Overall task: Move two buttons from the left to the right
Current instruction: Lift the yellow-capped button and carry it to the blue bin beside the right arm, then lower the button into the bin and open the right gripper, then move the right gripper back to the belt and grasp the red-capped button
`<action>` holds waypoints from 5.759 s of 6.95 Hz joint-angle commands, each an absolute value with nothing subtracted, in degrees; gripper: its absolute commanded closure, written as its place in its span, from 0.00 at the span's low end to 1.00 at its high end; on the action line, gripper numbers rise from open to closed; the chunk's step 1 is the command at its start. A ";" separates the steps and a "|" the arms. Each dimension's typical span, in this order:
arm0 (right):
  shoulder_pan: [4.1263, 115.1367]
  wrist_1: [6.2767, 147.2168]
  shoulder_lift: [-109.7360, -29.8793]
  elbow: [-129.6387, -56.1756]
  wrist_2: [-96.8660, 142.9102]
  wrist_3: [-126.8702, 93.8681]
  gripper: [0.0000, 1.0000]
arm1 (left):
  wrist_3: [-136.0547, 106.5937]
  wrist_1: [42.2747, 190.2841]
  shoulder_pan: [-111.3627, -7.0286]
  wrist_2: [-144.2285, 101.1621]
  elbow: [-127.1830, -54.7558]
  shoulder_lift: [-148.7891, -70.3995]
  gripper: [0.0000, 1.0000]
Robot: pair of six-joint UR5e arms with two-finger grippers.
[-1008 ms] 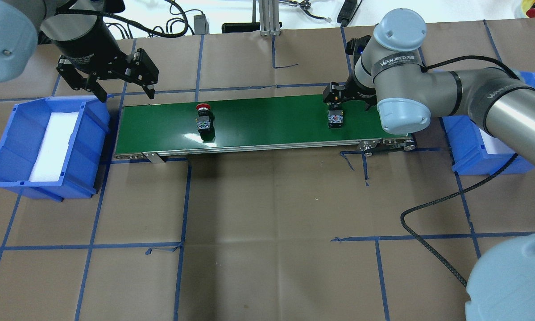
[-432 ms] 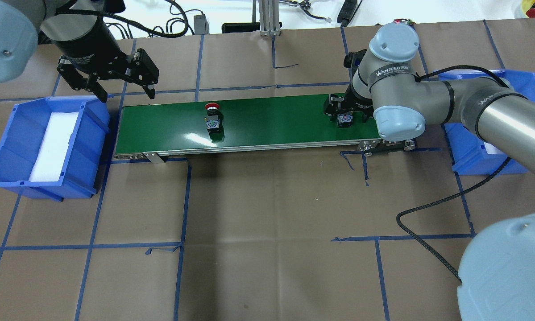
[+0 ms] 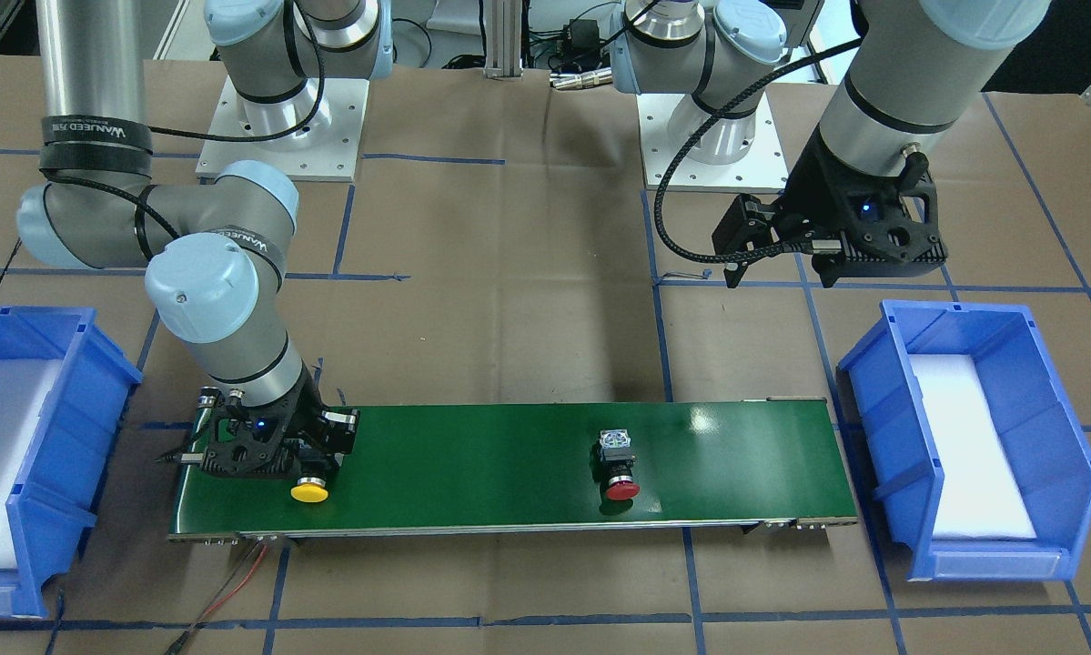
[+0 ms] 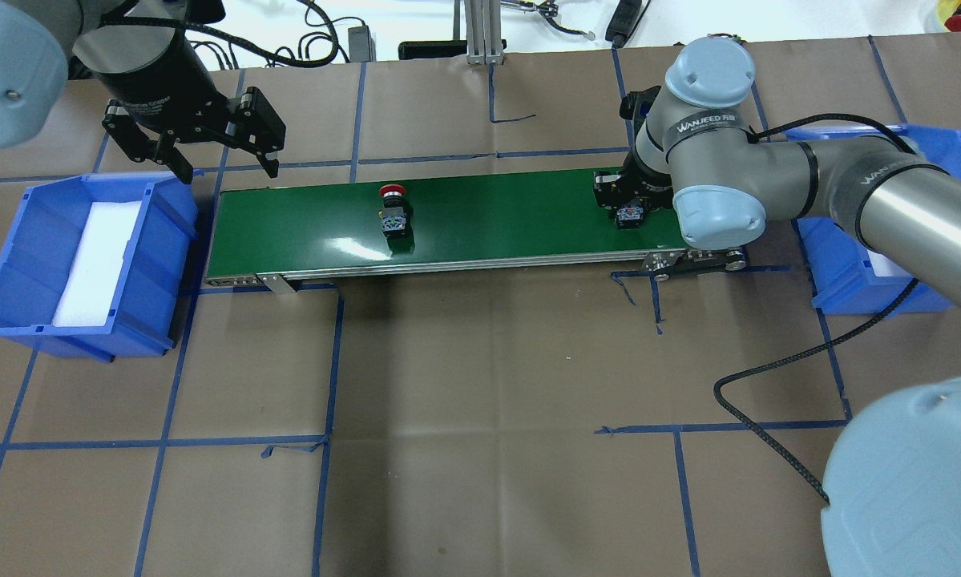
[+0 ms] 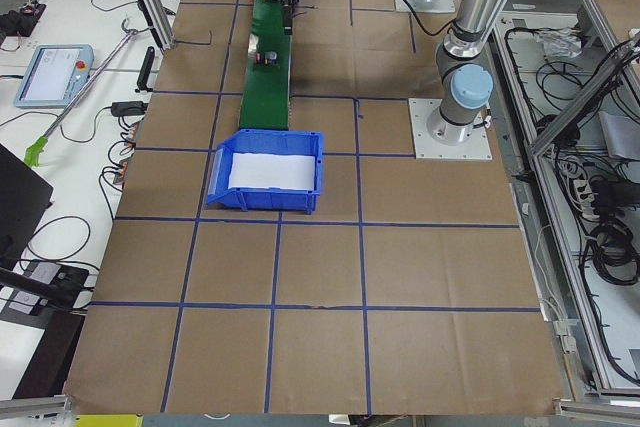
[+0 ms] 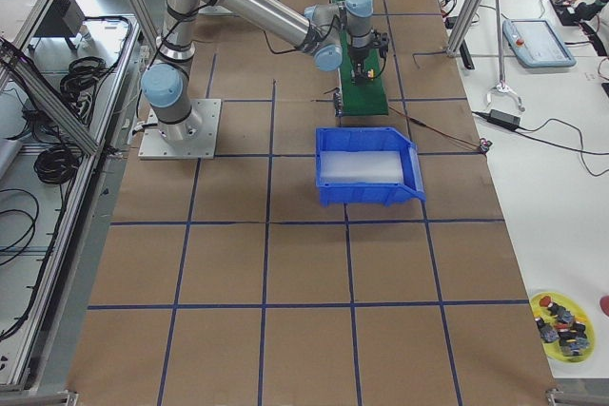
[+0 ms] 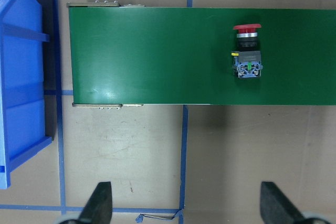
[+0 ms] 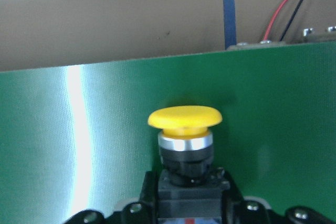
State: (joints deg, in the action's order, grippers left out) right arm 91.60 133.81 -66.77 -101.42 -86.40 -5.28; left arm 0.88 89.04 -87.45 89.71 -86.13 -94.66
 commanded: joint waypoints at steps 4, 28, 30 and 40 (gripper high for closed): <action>77.59 124.94 -76.35 -96.70 -87.10 4.15 0.95 | 0.88 88.95 -87.45 89.56 -86.04 -94.66 0.01; 54.05 132.89 -77.58 -108.03 -85.17 34.02 0.01 | 0.88 88.68 -87.45 89.47 -85.96 -94.66 0.01; 55.19 130.45 -81.89 -104.78 -85.08 33.93 0.00 | 0.88 88.68 -87.36 89.47 -85.96 -94.66 0.01; 89.21 112.94 -86.75 -101.16 -92.65 0.79 0.00 | 0.88 88.68 -87.36 89.47 -85.96 -94.66 0.00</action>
State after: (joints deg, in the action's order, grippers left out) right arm 87.71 112.79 -86.98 -100.79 -92.87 1.11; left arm 0.88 88.68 -87.36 89.47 -85.96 -94.69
